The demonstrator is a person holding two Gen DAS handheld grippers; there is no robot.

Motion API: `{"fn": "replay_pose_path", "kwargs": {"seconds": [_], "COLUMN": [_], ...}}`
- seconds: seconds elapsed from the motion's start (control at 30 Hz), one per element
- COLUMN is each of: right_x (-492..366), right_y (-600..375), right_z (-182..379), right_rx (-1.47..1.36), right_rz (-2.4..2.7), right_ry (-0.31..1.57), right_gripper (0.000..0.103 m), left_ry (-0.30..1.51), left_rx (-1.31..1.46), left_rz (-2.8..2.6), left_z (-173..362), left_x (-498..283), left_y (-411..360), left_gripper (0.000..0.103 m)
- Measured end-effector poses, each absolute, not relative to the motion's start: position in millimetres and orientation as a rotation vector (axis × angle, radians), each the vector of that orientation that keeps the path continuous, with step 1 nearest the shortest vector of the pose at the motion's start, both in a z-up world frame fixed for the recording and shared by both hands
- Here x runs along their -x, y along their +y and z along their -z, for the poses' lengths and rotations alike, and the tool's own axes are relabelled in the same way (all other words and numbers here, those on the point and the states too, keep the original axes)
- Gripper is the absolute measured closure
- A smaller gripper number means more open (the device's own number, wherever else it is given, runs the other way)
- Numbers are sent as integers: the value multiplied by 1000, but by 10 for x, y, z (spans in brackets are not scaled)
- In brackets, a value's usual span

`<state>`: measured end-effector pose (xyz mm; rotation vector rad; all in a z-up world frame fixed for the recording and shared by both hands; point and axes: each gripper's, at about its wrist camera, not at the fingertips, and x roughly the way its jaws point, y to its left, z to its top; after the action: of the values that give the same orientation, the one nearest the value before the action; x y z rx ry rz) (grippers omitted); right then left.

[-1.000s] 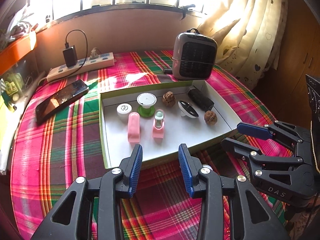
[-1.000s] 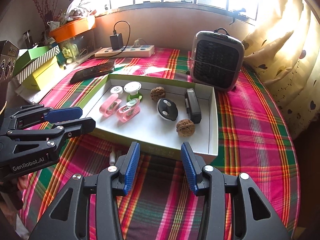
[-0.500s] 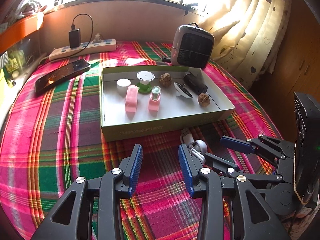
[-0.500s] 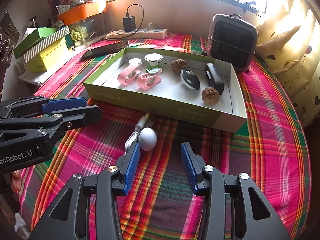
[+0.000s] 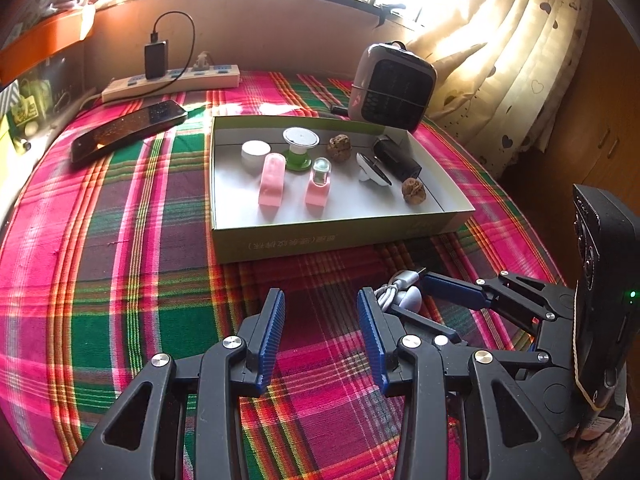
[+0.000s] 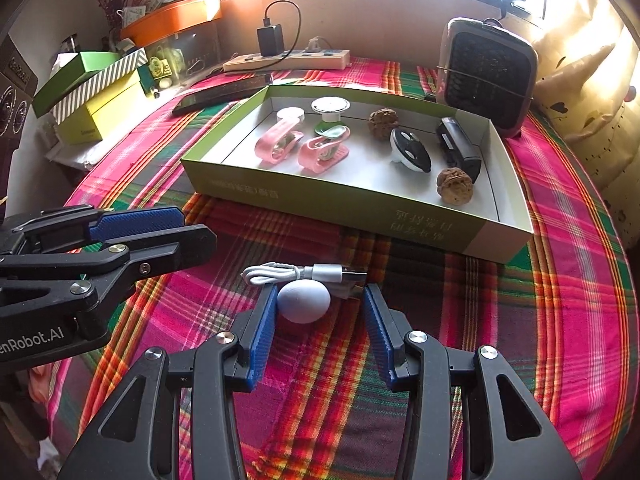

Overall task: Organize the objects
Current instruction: 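Grasp the white knob-shaped object with the right gripper while the left gripper approaches the white cable, then grasp the coiled white USB cable with the left gripper while the right gripper holds the knob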

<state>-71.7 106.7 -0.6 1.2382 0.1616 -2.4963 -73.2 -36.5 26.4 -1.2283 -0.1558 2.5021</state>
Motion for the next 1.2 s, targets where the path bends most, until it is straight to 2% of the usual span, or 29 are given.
{"fn": "replay_pose_path", "kwargs": {"seconds": [0.13, 0.2, 0.3, 0.57, 0.67, 0.8, 1.2], "right_x": [708, 699, 697, 660, 653, 654, 581], "right_y": [1078, 1077, 1058, 1098, 1156, 1122, 1123], "right_z": [2, -3, -16, -26, -60, -75, -54], "right_rx": [-1215, -1205, -1195, -1198, -1198, -1226, -1230], "right_rz": [2494, 2493, 2488, 2472, 2411, 2443, 2375], "right_ry": [145, 142, 156, 168, 89, 213, 251], "right_gripper": [59, 64, 77, 77, 77, 77, 77], "left_ry": [-169, -171, -177, -183, -186, -182, -130], "left_rx": [1241, 1247, 1253, 1241, 1237, 1229, 1229], "left_rz": [-2490, -2492, -2487, -2451, -2435, -2427, -2351], "left_z": [-226, -210, -195, -197, -208, -227, -199], "left_x": [750, 759, 769, 764, 760, 751, 664], "left_y": [-377, -386, -386, -344, -324, -297, -126], "left_gripper": [67, 67, 67, 67, 67, 67, 67]}}
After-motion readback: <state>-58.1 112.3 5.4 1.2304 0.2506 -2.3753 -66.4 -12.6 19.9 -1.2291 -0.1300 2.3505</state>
